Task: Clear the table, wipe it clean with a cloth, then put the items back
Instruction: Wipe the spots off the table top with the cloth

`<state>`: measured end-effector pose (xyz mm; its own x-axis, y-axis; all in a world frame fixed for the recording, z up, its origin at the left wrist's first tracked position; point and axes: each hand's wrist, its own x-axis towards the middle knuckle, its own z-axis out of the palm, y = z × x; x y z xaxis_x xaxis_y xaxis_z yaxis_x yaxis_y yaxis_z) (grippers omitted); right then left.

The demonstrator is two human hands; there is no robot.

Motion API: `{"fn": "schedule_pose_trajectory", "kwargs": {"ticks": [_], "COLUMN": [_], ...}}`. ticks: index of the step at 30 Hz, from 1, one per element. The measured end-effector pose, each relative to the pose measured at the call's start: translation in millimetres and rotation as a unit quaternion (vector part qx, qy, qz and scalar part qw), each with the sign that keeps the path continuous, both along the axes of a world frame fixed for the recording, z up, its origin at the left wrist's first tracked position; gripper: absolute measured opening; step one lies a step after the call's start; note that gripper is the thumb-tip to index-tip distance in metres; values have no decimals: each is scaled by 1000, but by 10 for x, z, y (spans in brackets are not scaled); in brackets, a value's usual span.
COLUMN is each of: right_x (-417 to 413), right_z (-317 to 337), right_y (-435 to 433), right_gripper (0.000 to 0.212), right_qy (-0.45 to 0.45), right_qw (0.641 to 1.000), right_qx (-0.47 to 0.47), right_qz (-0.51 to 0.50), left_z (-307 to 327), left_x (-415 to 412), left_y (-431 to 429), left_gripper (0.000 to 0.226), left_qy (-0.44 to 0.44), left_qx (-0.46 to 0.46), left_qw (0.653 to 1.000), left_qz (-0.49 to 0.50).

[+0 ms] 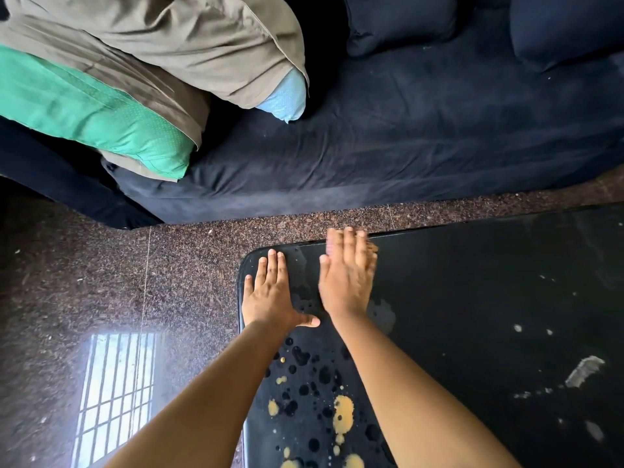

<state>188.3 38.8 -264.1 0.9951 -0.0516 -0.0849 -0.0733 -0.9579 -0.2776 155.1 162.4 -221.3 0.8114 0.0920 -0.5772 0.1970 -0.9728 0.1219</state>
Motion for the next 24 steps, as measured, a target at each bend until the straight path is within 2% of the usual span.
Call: {"fn": "schedule_pose_trajectory", "kwargs": {"ticks": [3,5,6,10,12,14,16,18,19,22,24], "right_x": [-69,-26,-15,-1,-25,-78,-146,-163,-180,-252,-273], "right_z": [14,-14,-41,-32,-30,6,27,-2,-23,-22,-25], "right_y": [99,-87,-205,-348,-149,44,53,-132,-246,-445,-331], "right_gripper": [55,55,55,54,54,54,56,57,57,57,57], "right_qy": [-16,-1,3,-12,5,-1,1,7,10,-5,-9], "right_qw": [984,976,982,999,999,998,981,974,980,999,999], "right_qx": [-17,-20,-20,-40,-19,-1,-15,-20,-24,-43,-40], "right_qz": [176,216,189,-26,-33,69,195,225,197,27,-27], "left_z": [-3,0,4,-7,-23,-33,-31,-32,-33,-35,-38], "left_x": [-8,-6,-4,-4,0,2,-10,-12,-14,-23,-22], "left_y": [16,16,13,10,20,31,36,51,60,59,52], "left_gripper": [145,146,146,146,146,145,143,145,146,146,145], "left_qy": [-7,-8,-5,-2,-6,-8,-12,-16,-15,-14,-21], "left_qx": [2,0,-3,-6,-7,-7,-5,-5,-7,-11,-11], "left_qw": [1000,1000,1000,1000,1000,1000,1000,1000,1000,1000,1000], "left_qz": [-4,-3,-4,-4,-5,-6,-7,-9,-9,-8,-6]}}
